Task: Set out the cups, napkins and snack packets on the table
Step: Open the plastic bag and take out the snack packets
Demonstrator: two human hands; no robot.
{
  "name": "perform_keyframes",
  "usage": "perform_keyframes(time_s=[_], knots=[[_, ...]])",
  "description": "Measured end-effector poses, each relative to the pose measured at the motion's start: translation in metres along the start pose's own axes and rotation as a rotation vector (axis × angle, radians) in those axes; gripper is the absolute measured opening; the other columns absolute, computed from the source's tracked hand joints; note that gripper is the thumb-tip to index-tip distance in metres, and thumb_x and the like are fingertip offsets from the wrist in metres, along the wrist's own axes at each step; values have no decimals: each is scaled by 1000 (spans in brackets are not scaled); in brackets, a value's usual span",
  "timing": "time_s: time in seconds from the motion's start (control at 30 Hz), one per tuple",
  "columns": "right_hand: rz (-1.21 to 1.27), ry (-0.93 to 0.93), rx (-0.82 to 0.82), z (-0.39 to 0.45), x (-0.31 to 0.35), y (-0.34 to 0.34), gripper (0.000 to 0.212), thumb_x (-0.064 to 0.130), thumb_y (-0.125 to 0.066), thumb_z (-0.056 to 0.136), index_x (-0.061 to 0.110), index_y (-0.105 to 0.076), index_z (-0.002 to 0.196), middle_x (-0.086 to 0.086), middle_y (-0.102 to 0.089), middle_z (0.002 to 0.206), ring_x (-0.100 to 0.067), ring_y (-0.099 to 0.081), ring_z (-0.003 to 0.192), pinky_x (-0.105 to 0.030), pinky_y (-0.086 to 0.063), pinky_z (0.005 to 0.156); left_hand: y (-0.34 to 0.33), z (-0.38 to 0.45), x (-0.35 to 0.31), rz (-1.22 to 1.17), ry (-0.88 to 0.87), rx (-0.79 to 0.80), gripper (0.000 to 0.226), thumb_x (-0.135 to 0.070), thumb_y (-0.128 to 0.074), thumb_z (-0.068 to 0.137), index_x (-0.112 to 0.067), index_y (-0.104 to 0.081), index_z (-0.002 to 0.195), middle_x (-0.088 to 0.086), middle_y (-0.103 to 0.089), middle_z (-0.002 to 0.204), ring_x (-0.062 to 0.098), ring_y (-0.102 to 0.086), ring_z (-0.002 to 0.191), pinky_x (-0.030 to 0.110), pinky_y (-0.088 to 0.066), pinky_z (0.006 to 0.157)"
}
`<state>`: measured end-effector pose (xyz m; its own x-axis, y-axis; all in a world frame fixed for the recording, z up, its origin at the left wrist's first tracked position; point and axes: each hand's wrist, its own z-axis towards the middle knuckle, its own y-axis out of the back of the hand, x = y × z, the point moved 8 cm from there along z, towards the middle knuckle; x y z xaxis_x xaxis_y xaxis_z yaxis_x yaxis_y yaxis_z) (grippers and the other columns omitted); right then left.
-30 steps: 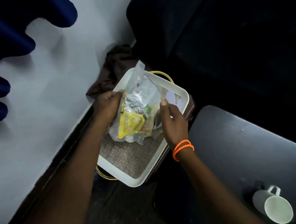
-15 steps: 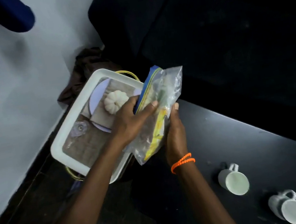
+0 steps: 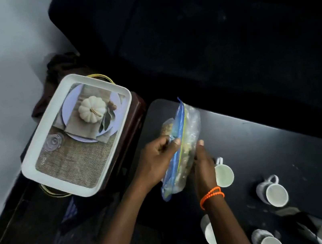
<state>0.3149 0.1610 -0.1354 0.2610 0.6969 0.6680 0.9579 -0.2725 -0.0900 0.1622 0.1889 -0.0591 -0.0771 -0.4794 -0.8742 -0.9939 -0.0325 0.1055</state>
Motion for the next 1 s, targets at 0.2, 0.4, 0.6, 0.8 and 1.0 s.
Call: perform_keyframes(time_s=[0.2,0.4,0.6,0.8,1.0], knots=[[53,-170,267,-6,-8,-25,55,63,-49,99,21,-73,124,-16,-71,128,-30,-68,121,-48,-51,106,-18,-17,25,-192,175,-16,29,-40,-73,92,-14,-83,96,19,-80,96,26,-73,88,51,-59,92],[-53,223,136,-27,36,-14,63,72,-48,95,22,-65,129,-6,-72,126,-24,-68,120,-49,-54,102,-29,-19,33,-209,182,2,24,-31,-65,102,-16,-83,97,8,-82,94,16,-76,87,32,-60,83],[-235,350,64,-47,60,1,21,21,-64,100,13,-70,118,-4,-79,108,-13,-74,101,-30,-58,88,-42,-26,25,-107,108,6,17,0,-68,91,-10,-79,84,-3,-75,71,5,-64,66,20,-52,64],[-382,248,-138,-40,78,37,18,11,-59,101,4,-75,96,-17,-78,89,-28,-75,83,-39,-60,79,21,-36,-12,35,-25,-474,19,-9,-77,86,-28,-77,85,-12,-63,60,1,-54,55,16,-45,56],[-647,769,-473,-103,139,23,30,2,-70,87,6,-71,117,-11,-72,110,-28,-70,99,-36,-56,91,68,-59,-45,25,-206,-762,12,-19,-71,93,-27,-76,100,-12,-68,71,5,-63,67,23,-49,64]])
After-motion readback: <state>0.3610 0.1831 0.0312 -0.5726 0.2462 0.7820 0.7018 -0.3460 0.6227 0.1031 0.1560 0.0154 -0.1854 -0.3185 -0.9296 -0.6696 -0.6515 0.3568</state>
